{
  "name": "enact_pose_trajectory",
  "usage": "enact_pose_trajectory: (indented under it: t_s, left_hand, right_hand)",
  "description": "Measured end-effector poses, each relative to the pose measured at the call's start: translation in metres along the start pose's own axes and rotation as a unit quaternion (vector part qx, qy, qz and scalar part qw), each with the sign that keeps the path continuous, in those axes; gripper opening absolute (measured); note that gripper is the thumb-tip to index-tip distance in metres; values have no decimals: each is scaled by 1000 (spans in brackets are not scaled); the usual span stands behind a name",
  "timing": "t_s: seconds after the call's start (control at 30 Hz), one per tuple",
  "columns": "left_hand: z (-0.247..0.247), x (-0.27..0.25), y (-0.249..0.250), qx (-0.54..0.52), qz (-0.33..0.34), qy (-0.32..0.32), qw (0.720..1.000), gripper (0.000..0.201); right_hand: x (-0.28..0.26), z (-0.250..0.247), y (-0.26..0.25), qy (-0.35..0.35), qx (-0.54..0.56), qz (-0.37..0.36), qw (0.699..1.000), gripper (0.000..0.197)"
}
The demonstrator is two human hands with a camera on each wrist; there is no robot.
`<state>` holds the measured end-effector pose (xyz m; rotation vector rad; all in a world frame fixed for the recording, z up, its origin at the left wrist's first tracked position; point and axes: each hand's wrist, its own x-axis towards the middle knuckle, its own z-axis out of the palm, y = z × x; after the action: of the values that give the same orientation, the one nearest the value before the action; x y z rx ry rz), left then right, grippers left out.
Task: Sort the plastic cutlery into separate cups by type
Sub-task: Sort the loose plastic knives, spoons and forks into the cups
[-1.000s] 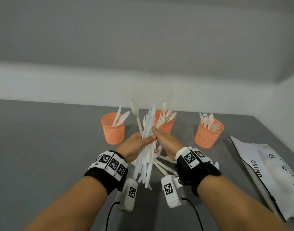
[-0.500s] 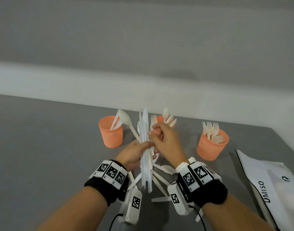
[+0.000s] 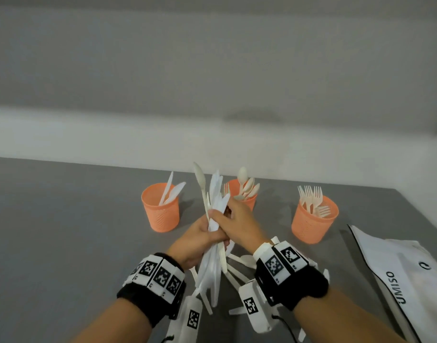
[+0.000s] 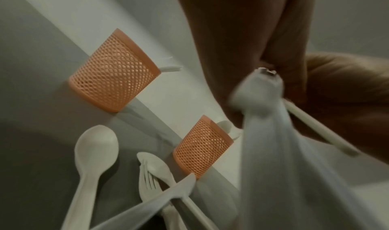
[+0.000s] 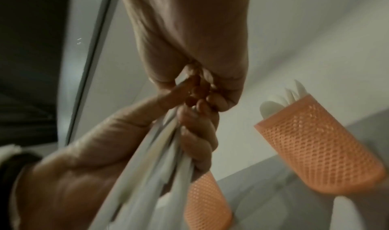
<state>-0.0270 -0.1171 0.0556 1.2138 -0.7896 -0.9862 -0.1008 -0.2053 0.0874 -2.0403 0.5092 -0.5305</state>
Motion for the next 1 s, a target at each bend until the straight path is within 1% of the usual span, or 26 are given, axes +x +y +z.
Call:
enact_pose_trajectory:
  t_s: [0.07, 0.1, 0.13, 0.2, 0.3, 0.4, 0.5, 0.57, 0.73, 0.83, 0.9, 1.0]
  left_hand:
    - [-8, -2, 0, -24, -8, -16, 1000, 25]
    - [-11, -4, 0, -32, -12, -15, 999, 20]
    - [-15, -6, 2, -38, -17, -8, 999, 20]
    - [-21, -7, 5, -52, -27, 3, 998, 31]
    - [-23, -8, 11, -65, -13, 16, 998, 32]
    - [-27, -8, 14, -75, 0, 34, 997, 37]
    - [-32, -9, 21, -97, 2, 53, 994, 35]
    - [-36, -7, 23, -101, 2, 77, 992, 33]
    - [-45, -7, 23, -53, 30, 131, 990, 26]
    - [-52, -10, 24, -50, 50, 133, 989, 23]
    - [-59, -12, 26, -40, 52, 139, 988, 20]
    - [-74, -14, 29, -44, 50, 171, 983, 15]
  right_hand:
    - [4, 2, -2, -14, 56, 35, 998, 18]
    - [5, 4, -3, -22, 91, 52, 994, 21]
    - [7, 5, -5, -28, 122, 62, 990, 22]
    - [7, 9, -5, -26, 155, 62, 986, 22]
    - [8, 18, -6, -14, 189, 56, 980, 20]
    - [11, 23, -11, -7, 205, 53, 977, 22]
    - [16, 26, -17, -10, 189, 48, 981, 24]
    - [18, 29, -16, -7, 184, 61, 981, 27]
    - [22, 42, -16, 11, 210, 85, 974, 29]
    - [25, 46, -20, 2, 257, 91, 962, 31]
    - [28, 47, -24, -7, 289, 102, 952, 30]
    - [39, 44, -29, 18, 365, 145, 919, 20]
